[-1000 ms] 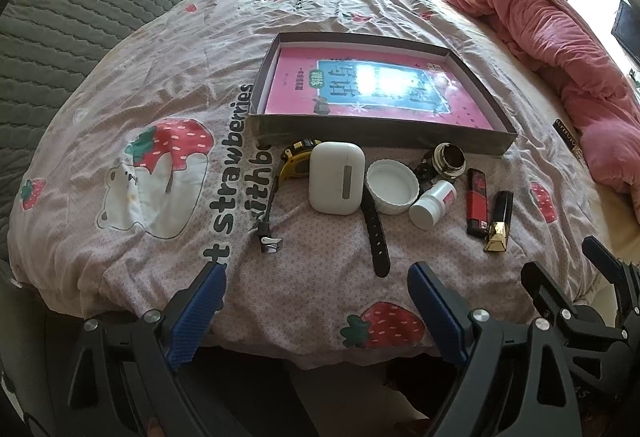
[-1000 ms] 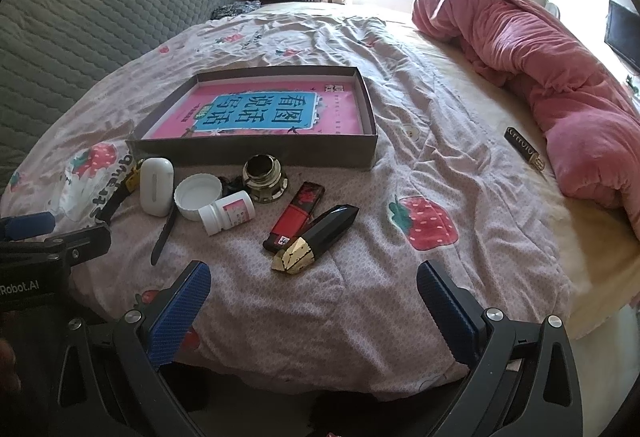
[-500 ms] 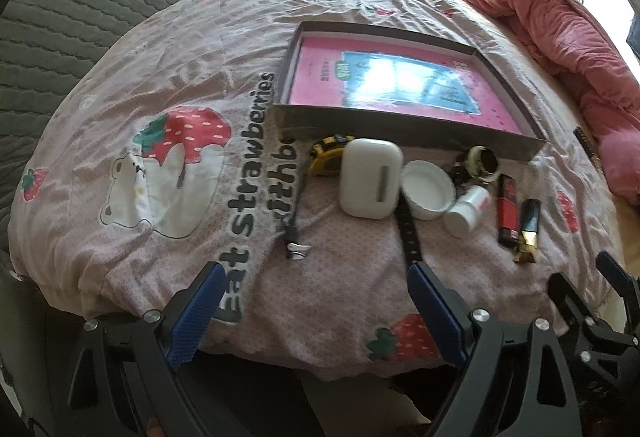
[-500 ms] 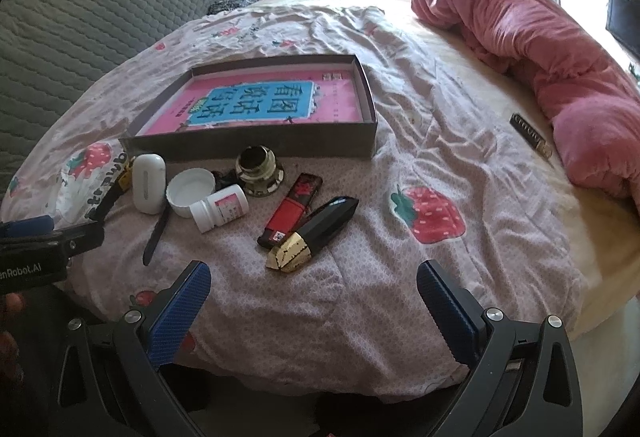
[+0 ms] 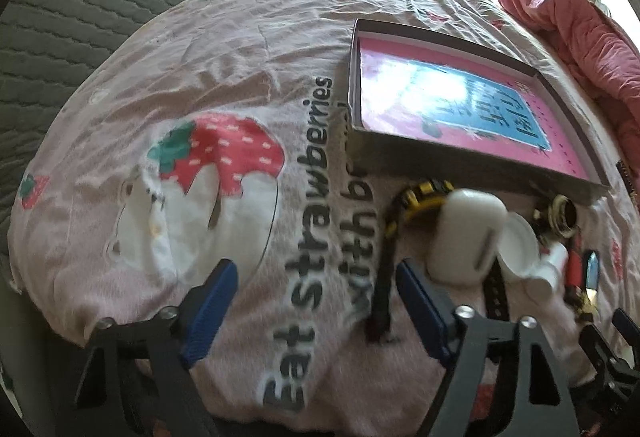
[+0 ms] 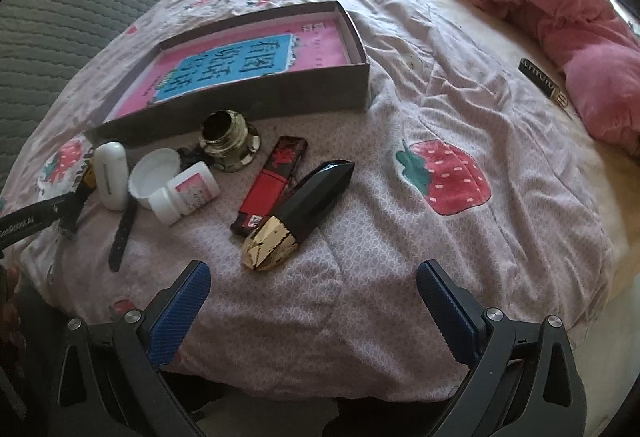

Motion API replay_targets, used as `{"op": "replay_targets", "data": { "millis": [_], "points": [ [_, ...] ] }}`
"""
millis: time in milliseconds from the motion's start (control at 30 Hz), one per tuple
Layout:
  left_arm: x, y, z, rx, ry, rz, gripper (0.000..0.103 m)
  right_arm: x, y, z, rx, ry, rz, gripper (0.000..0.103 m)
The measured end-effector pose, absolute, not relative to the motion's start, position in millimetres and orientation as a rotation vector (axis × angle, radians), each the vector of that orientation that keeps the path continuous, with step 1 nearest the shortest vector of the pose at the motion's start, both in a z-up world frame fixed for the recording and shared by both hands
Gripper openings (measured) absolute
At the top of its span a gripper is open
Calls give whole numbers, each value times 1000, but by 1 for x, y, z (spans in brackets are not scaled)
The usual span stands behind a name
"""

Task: Organize rigid objects
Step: 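Grasp the yellow-black watch with the left tool while the right tool grasps the black-gold lipstick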

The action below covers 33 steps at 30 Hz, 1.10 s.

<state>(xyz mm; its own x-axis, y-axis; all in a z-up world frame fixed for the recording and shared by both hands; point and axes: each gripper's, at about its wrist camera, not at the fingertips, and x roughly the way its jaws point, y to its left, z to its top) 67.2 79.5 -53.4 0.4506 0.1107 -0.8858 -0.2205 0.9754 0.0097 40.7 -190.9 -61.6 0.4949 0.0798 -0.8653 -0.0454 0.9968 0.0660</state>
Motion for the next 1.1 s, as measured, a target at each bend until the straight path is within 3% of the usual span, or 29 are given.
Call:
{"op": "replay_targets", "data": {
  "millis": [200, 467, 667, 1100],
  "points": [
    [86, 72, -63, -55, 1081, 129, 60, 45, -185, -65, 15, 1054, 70, 102],
    [105, 59, -67, -45, 1071, 5, 31, 53, -182, -67, 57, 1079, 64, 98],
    [114, 54, -73, -58, 1072, -55, 22, 65, -178, -73, 64, 1101, 39, 96],
    [108, 57, -72, -107, 1059, -120, 19, 74, -207, -70, 119, 1118, 67, 54]
  ]
}}
